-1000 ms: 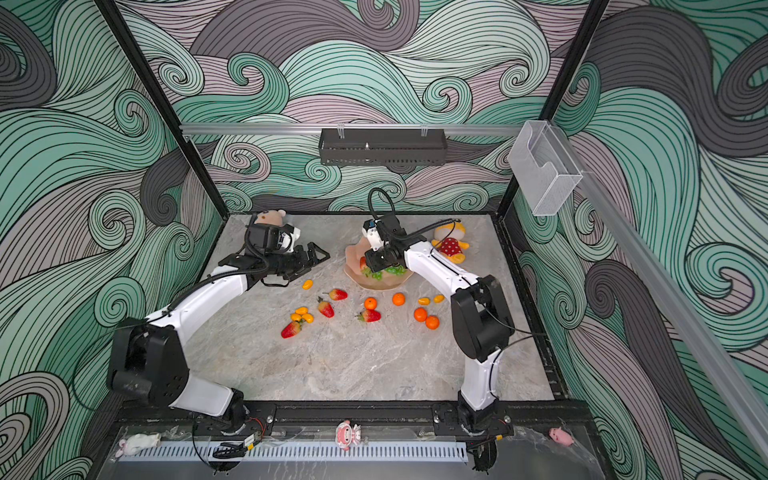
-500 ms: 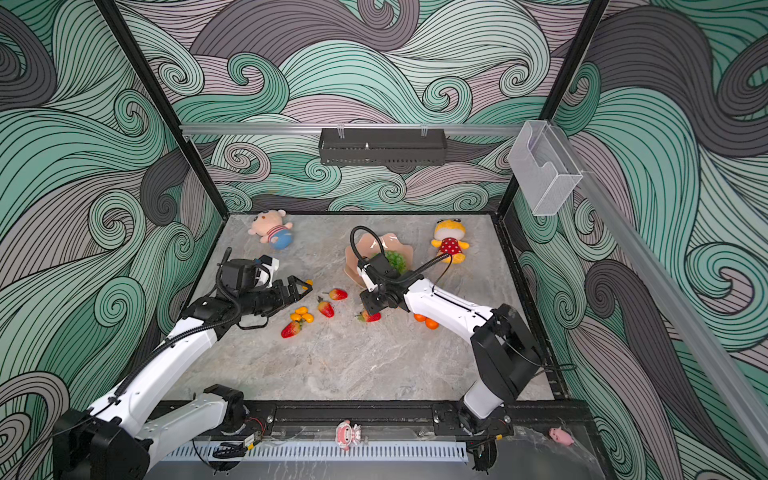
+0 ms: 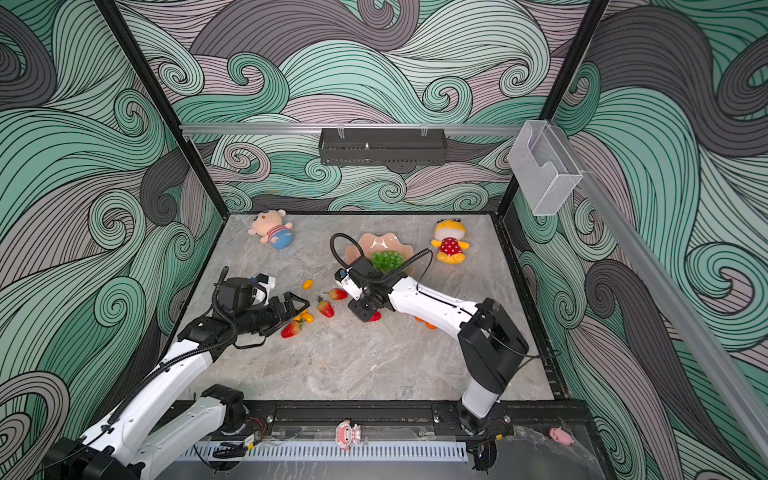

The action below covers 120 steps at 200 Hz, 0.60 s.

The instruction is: Place and organize the fake fruits in the fruit bowl

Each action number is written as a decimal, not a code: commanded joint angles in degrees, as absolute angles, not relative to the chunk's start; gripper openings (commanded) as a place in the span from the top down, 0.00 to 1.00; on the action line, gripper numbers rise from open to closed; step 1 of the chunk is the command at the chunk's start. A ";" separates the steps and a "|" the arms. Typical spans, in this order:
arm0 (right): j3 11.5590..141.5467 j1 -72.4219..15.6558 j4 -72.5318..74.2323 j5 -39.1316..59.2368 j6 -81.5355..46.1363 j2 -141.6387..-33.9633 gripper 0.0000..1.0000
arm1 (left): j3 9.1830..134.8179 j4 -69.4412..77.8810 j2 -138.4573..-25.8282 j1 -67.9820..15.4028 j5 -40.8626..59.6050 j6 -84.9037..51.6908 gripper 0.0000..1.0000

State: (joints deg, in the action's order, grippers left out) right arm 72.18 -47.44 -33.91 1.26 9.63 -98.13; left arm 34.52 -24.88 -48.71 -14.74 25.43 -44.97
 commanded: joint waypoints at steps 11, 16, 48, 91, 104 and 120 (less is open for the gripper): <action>76.06 -47.95 -39.93 0.82 16.79 -101.43 0.59 | 34.06 -25.05 -45.94 -11.32 23.94 -47.71 0.01; 76.67 -47.98 -40.44 1.03 17.30 -102.07 0.59 | 33.81 -24.90 -46.09 -10.48 24.64 -47.97 0.01; 80.12 -48.51 -43.70 2.32 20.38 -106.01 0.59 | 30.41 -21.38 -46.30 -4.29 31.73 -50.94 0.01; 82.99 -49.74 -45.40 -0.05 23.35 -110.37 0.58 | 29.45 -21.27 -45.98 0.40 35.79 -51.07 0.01; 83.66 -49.83 -45.72 -1.18 23.90 -111.87 0.58 | 29.28 -21.24 -46.04 1.11 36.42 -50.99 0.01; 84.40 -49.83 -45.62 -2.49 24.46 -113.28 0.57 | 29.33 -21.28 -45.96 1.79 36.98 -50.80 0.01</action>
State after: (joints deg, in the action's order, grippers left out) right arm 82.70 -49.67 -43.55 0.27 22.26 -111.20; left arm 29.10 -22.15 -46.37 0.56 33.98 -50.50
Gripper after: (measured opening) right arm 0.425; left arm 0.986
